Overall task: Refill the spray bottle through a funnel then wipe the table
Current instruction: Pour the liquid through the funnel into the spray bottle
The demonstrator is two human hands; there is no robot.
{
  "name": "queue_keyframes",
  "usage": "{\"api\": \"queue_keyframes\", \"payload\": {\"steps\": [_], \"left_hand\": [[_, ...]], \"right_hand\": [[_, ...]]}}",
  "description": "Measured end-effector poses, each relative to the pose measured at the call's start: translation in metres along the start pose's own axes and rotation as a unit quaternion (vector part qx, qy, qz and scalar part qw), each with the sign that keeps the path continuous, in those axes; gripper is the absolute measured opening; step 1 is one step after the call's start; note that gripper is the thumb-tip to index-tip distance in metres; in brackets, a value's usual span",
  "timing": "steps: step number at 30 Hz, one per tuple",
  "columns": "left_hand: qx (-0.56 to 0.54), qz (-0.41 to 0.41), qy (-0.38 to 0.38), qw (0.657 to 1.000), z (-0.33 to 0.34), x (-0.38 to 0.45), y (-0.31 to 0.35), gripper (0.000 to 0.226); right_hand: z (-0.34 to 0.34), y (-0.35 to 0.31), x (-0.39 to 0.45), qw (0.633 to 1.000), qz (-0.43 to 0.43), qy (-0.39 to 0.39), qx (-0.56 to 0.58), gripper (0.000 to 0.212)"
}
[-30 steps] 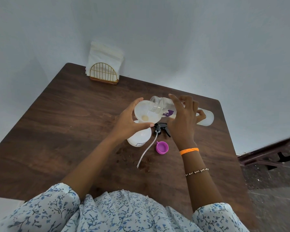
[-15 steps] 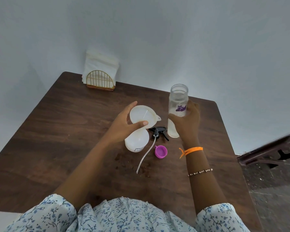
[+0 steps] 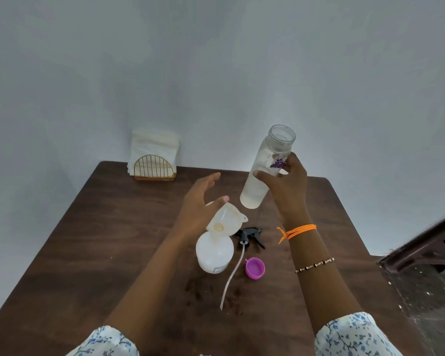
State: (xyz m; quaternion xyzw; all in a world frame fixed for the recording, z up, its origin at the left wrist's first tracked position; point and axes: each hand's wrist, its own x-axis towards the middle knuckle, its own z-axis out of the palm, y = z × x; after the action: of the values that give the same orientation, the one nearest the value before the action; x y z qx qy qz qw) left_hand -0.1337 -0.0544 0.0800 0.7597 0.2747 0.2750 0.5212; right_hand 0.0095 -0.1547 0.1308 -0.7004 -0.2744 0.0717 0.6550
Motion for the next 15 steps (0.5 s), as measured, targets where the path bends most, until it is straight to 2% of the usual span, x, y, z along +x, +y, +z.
{"api": "queue_keyframes", "payload": {"steps": [7, 11, 15], "left_hand": [[0.006, 0.053, -0.001, 0.999, 0.004, 0.029, 0.028, 0.064], [-0.016, 0.071, 0.021, 0.997, -0.001, 0.034, 0.049, 0.053], [-0.017, 0.086, 0.061, 0.994, -0.006, 0.036, 0.058, 0.053]], "right_hand": [[0.017, -0.045, 0.012, 0.998, -0.051, -0.021, 0.042, 0.042], [0.026, -0.060, 0.015, 0.994, -0.055, -0.037, 0.093, 0.042], [0.032, -0.067, 0.019, 0.992, -0.081, -0.043, 0.084, 0.046]]}}
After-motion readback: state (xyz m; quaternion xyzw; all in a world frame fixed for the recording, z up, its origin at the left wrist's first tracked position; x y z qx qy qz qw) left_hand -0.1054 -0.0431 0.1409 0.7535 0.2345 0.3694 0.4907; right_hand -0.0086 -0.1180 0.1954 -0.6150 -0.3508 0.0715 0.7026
